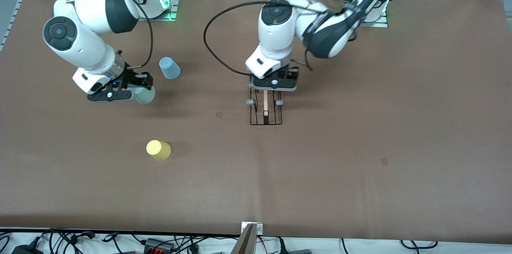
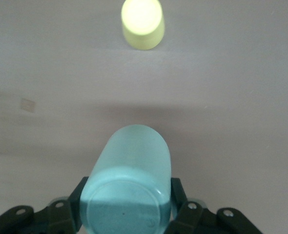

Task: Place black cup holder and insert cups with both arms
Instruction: 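Set down the holder and open the left gripper while the right gripper carries the cup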

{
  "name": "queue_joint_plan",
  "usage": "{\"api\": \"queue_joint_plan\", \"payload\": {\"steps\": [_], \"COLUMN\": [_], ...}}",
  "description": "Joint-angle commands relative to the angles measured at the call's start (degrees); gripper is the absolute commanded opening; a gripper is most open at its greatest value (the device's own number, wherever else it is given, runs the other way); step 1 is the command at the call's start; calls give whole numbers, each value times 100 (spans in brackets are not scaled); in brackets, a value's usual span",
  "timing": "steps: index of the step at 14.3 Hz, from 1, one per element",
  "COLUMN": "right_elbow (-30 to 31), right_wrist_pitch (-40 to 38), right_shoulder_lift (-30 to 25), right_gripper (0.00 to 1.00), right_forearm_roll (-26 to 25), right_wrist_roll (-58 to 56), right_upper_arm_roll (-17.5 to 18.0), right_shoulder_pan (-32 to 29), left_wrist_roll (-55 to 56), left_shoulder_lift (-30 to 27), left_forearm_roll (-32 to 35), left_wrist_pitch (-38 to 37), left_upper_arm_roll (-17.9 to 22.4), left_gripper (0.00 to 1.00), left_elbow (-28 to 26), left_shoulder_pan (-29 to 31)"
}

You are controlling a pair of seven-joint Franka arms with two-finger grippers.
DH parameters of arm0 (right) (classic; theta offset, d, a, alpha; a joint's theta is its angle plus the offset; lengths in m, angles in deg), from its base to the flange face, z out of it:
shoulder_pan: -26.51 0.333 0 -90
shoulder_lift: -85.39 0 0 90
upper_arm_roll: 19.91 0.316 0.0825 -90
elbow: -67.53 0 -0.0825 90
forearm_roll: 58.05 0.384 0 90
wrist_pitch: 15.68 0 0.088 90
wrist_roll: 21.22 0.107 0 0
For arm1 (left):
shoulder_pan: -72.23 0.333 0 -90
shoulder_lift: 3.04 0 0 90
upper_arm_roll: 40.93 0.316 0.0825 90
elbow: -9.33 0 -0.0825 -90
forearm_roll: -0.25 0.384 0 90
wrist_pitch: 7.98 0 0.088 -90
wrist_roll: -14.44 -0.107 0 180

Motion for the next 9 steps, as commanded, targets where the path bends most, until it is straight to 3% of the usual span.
{"api": "queue_joint_plan", "payload": {"steps": [1, 5, 9], "right_elbow": [-72, -423, -732], "right_wrist_pitch": [-179, 57, 663], "right_shoulder_lift": [-230, 6, 612], "right_gripper": [21, 20, 20], "right_forearm_roll": [144, 135, -214], "right_wrist_roll": [1062, 3627, 5142], "right_upper_arm_roll": [482, 1309, 1433], "right_shoulder_pan": [264, 1097, 1854], "left_wrist_roll": [-1004, -2281, -3590], "left_shoulder_lift": [-171, -417, -523], "left_forearm_roll": [119, 93, 40], "left_wrist_pitch": [-1309, -2437, -2703], "left_upper_arm_roll": [-29, -21, -38], "left_gripper": [100, 100, 100], "left_elbow": [634, 961, 961], "left_shoulder_pan": [315, 1165, 2247]}}
